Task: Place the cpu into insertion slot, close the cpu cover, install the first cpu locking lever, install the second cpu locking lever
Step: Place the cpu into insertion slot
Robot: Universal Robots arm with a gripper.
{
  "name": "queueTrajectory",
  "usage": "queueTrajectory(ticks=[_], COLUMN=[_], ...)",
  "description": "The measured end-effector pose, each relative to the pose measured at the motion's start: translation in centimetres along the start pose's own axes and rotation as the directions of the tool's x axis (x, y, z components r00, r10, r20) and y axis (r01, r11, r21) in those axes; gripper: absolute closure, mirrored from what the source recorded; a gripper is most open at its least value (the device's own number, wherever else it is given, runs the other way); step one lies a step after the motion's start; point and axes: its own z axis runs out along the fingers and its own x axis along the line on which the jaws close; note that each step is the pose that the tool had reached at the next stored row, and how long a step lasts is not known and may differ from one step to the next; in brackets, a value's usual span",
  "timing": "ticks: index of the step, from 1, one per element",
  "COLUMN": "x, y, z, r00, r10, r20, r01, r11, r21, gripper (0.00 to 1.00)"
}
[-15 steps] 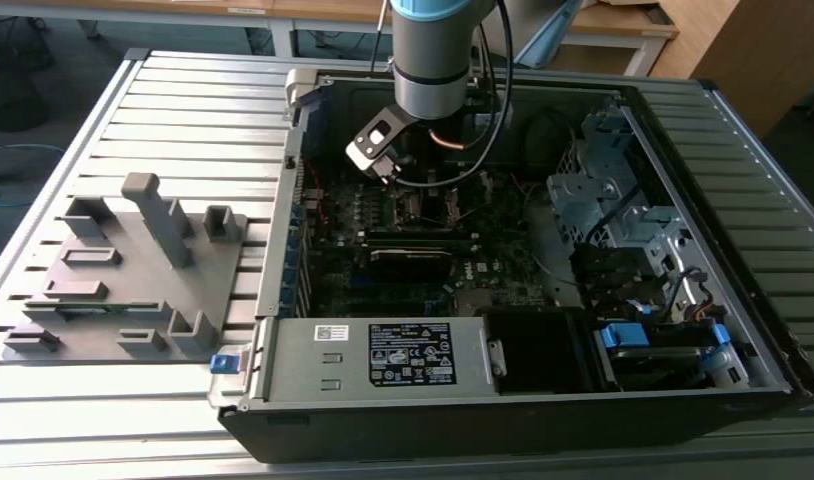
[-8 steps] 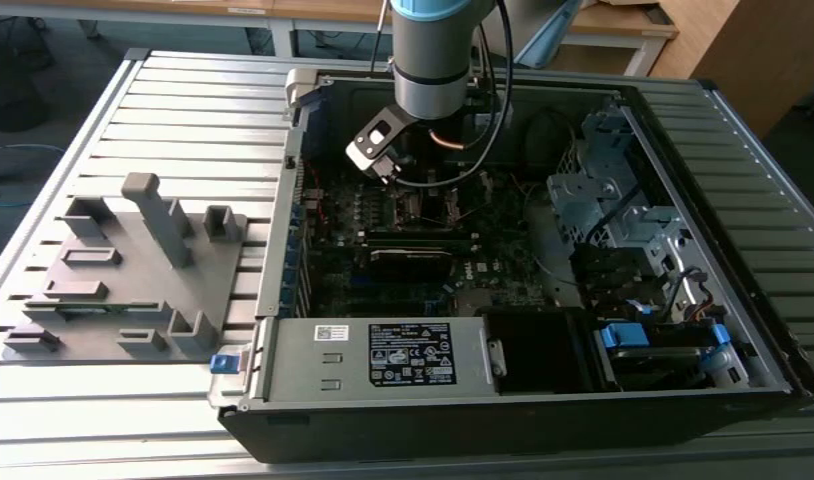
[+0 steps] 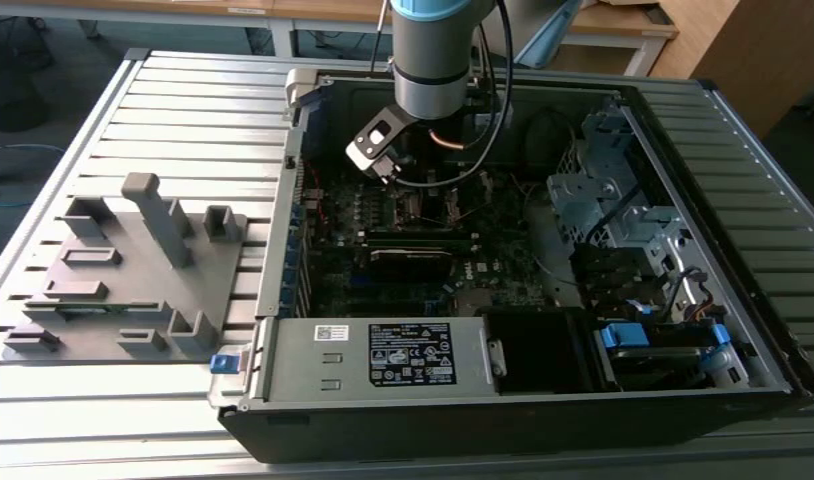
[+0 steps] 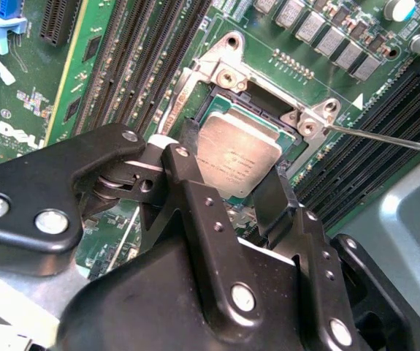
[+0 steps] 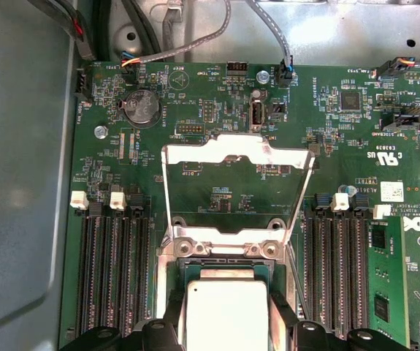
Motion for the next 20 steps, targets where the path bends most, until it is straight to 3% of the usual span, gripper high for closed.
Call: queueTrajectory(ticks=[10, 12, 15, 20], x=[0.02, 0.01, 0.0, 0.0], y=[0.02, 0.01, 0.0, 0.04], z=[0.04, 0.03, 0.0, -0.49], r00=[1.0, 1.0, 1.0, 1.0], r10=[0.0, 0.0, 0.0, 0.0], r20=[-0.0012, -0.0006, 0.0, 0.0001], r01=[0.0, 0.0, 0.0, 0.0], r11=[1.0, 1.0, 1.0, 1.0], r21=[-0.0011, -0.0004, 0.0, 0.0001], gripper=[0.46, 0.39, 0.39, 0.39])
